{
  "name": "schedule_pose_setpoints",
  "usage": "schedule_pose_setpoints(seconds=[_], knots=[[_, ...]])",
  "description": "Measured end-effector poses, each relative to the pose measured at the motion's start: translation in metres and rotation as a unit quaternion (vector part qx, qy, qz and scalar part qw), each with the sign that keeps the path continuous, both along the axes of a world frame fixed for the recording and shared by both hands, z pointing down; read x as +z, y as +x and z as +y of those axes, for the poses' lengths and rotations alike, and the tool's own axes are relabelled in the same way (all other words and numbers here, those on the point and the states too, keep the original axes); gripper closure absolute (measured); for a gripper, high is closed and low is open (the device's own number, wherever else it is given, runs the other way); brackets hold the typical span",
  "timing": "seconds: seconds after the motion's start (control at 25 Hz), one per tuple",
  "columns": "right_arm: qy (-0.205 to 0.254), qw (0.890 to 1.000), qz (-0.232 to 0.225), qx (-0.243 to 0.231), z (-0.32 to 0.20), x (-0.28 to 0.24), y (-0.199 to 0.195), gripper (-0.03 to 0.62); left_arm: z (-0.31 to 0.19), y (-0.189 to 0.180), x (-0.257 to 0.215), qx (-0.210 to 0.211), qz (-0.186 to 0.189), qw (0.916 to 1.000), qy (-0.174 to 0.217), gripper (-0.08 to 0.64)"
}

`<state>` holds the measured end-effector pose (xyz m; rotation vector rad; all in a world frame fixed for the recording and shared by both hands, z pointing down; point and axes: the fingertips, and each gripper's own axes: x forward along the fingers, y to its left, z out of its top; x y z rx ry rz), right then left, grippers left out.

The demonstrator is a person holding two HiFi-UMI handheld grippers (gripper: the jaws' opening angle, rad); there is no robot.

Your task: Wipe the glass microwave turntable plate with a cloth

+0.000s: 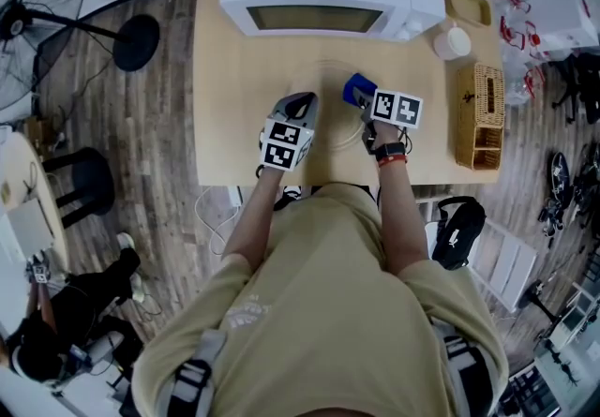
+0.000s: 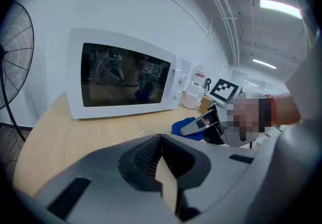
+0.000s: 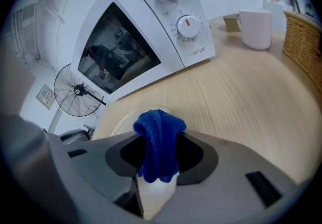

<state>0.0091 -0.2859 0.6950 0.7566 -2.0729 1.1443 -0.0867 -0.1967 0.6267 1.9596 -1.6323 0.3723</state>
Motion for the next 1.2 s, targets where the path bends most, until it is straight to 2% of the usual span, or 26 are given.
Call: schedule_pose_setpoints(seconds=[0.24,0.44,0.76,1.2], knots=[[0.008,1.000,0.004,0.001,0.000,-0.001,0.002,0.434,0.010,-0.009,0.002,-0.011,-0.001,0.9999,0.000,0.541],[-0.003,0.999,-0.032,0.005,0.006,-0.005,-0.004,0.443,0.019,-0.020,0.001,-0.029,0.001,0.9996,0.001,0.541],[-0.051,0.992,-0.103,-0.047,0.047,-0.022,-0.059,0.442,0.037,-0.044,0.003,-0.061,0.004,0.9981,-0.003,0.541],[-0.105,0.975,-0.131,-0.143,0.102,-0.023,-0.132,0.442,0.064,-0.073,0.006,-0.097,0.005,0.9952,-0.012,0.541]])
